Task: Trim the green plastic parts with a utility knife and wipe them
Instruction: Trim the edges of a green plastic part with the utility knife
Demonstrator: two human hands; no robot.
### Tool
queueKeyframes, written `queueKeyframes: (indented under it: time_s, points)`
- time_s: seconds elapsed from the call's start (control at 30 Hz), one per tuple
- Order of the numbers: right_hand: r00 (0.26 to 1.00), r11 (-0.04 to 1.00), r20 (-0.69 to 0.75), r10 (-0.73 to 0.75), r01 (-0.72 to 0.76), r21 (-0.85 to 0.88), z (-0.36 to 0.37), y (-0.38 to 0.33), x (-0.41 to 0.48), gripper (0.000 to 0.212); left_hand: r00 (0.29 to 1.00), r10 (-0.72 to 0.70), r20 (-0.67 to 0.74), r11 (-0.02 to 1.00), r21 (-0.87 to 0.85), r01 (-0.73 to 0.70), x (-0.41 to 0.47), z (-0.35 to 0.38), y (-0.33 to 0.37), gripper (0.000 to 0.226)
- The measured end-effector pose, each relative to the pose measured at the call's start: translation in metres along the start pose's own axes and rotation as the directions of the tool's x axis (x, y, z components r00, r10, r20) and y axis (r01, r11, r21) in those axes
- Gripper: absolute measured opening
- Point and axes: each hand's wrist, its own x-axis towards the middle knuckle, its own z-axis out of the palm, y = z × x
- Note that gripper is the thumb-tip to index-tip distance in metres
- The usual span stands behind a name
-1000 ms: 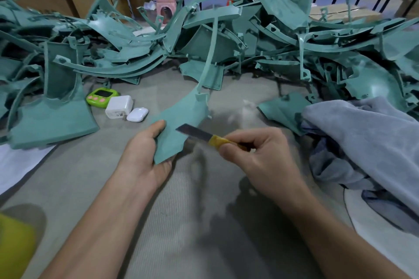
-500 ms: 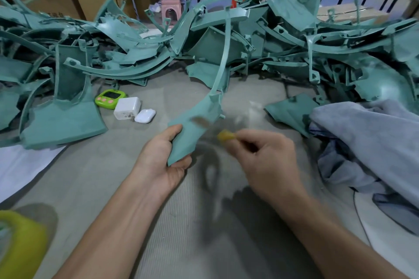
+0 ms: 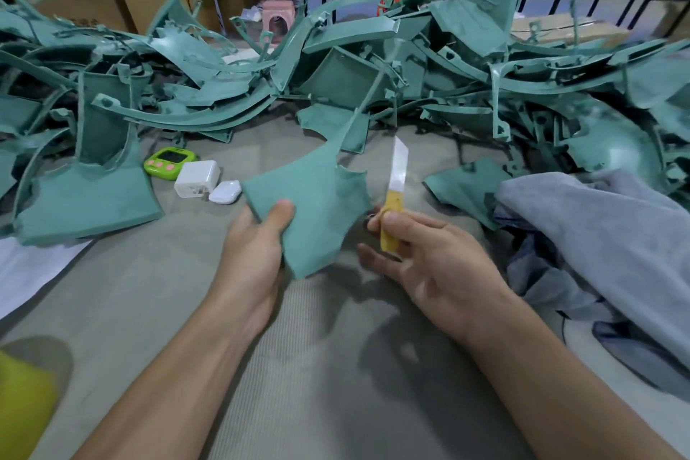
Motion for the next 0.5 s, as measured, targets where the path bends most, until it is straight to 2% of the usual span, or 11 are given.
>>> queueKeyframes:
  time_s: [0.07, 0.17, 0.23, 0.33, 0.43, 0.5]
  points:
    - [1.0, 1.0, 0.007, -0.002, 0.002, -0.001, 0.001, 0.004, 0.001, 0.009, 0.996, -0.024, 0.082, 0.998, 0.062, 0.019, -0.002, 0.003, -0.003, 0.019]
    - [0.985, 0.993, -0.144, -0.092, 0.079, -0.09, -0.001, -0.001, 0.008, 0.009, 0.97, -0.118, 0.213, 0.989, 0.113, 0.095, -0.006, 0.006, -0.004, 0.036]
    - [0.977, 0.979, -0.174, -0.125, 0.093, -0.179, -0.009, -0.011, 0.011, 0.015, 0.957, -0.128, 0.262, 0.99, 0.087, 0.108, -0.005, 0.004, -0.002, 0.044]
    - [0.994, 0.934, -0.08, -0.068, 0.035, -0.355, -0.025, -0.027, 0.01, 0.02, 0.96, -0.114, 0.257, 0.993, 0.039, 0.108, 0.003, -0.004, 0.003, 0.048]
    - [1.0, 0.851, 0.031, -0.004, 0.02, -0.526, -0.036, -0.035, 0.008, 0.011, 0.931, -0.197, 0.309, 0.978, 0.133, 0.163, 0.001, -0.008, 0.005, 0.037]
    - [0.995, 0.781, 0.103, -0.009, 0.071, -0.621, -0.04, -0.038, 0.007, 0.006, 0.91, -0.211, 0.358, 0.97, 0.19, 0.15, -0.001, -0.008, 0.004, 0.04]
